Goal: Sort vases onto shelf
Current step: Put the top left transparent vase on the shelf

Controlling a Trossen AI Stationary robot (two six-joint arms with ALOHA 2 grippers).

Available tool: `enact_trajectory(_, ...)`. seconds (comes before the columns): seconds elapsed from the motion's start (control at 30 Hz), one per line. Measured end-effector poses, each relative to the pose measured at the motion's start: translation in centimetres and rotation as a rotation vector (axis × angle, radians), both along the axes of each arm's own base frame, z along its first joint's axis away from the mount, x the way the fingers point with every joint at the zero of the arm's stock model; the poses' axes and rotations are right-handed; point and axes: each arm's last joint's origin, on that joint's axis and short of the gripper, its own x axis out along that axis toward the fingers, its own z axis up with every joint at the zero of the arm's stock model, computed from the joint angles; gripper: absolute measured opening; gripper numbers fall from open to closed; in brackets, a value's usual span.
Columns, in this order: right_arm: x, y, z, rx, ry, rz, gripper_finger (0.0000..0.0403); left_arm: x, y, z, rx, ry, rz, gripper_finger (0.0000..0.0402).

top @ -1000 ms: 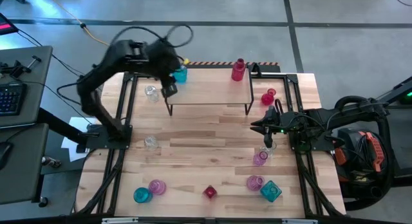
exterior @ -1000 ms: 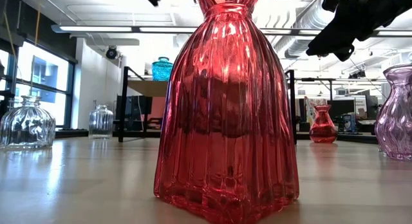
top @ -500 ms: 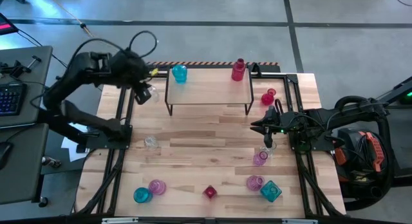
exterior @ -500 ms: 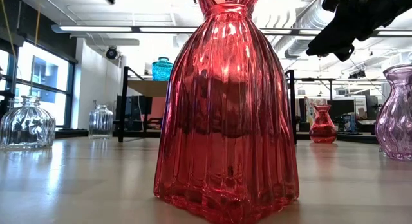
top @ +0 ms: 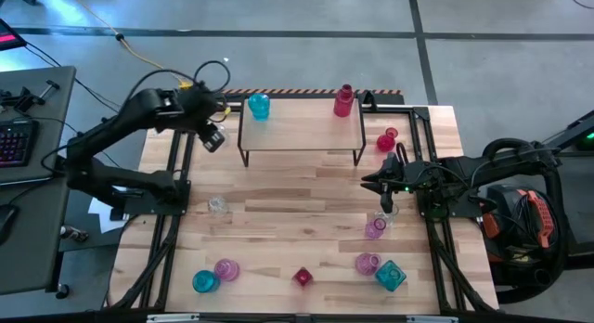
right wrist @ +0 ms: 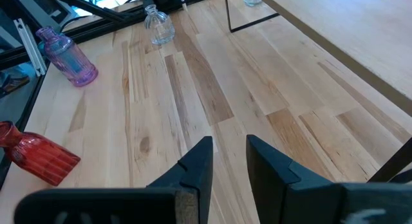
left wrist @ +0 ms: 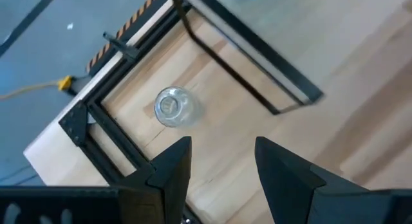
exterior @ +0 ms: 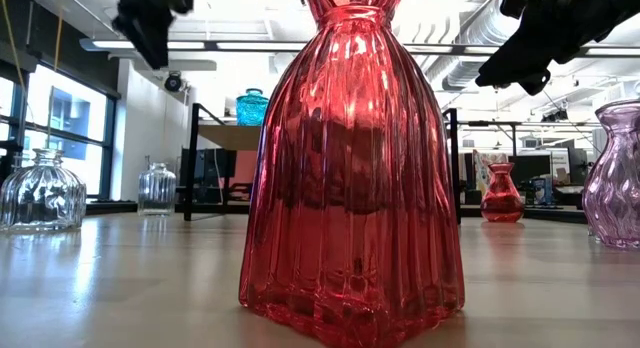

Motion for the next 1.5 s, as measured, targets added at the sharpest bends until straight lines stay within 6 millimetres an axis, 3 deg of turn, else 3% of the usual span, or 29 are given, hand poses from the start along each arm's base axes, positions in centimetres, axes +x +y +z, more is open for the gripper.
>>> enact_trajectory(0.5,0.0,0.0,0.0,0.0,0.0,0.0,0.0074,-0.1,6.8,-4.2,-0.081,0.127,0.235,0.0161)
enact_trajectory(0.8,0.0,0.0,0.0,0.0,0.0,0.0,0.0074,0.1,10.0,-6.3,-0.194,0.116,0.276,0.0161)
enact_trajectory(1.5,0.0,0.0,0.0,0.0,0.0,0.0,0.0074,-1.1,11.6,-7.1,-0.234,0.131,0.322,0.0161)
